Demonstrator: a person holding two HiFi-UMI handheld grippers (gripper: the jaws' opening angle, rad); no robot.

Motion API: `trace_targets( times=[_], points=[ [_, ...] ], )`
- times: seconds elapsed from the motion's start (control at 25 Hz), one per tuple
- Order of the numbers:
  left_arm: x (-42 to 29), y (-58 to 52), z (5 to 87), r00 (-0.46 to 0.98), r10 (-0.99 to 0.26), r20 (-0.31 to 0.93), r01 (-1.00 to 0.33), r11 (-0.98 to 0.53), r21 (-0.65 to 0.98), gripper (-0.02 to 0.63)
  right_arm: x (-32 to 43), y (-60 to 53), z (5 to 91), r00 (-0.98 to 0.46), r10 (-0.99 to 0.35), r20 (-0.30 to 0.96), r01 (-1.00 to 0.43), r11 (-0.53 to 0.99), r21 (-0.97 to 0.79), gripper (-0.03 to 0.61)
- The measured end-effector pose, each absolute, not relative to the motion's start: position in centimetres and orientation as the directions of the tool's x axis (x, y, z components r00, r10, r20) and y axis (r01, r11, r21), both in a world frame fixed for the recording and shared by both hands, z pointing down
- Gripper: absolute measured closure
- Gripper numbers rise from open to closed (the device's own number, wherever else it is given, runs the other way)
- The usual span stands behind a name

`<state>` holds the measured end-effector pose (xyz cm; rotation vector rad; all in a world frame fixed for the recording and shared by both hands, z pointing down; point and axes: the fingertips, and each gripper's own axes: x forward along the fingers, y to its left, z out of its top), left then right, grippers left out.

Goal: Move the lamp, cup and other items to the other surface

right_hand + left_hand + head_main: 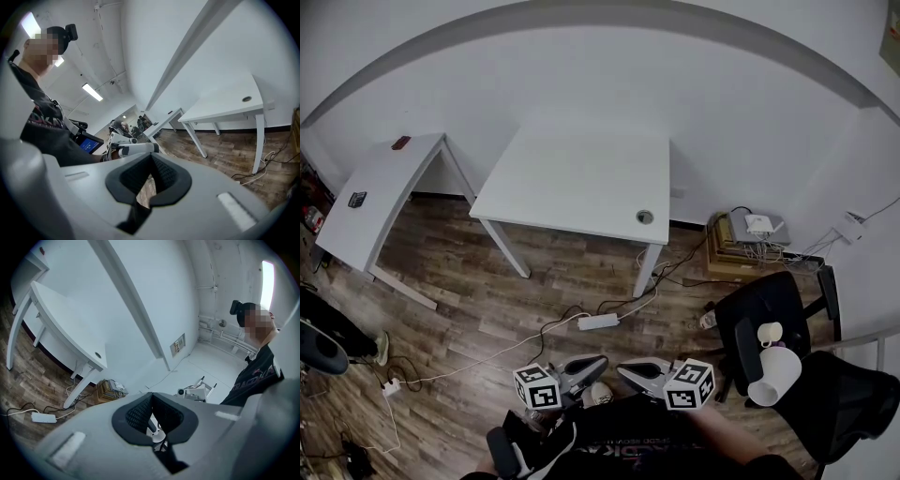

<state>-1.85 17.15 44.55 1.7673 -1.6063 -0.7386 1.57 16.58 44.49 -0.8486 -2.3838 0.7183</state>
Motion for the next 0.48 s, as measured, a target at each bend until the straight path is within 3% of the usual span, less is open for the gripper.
trace_targets(
  times=[0.48],
  points=[
    [-1.80, 17.65, 44.35, 0.096, -0.995, 0.018, -0.643, -0.049, 0.765, 0.615, 1.37, 16.80, 44.42, -0.686, 0.676, 0.267, 0.421, 0.669, -0.612, 0.575]
  ],
)
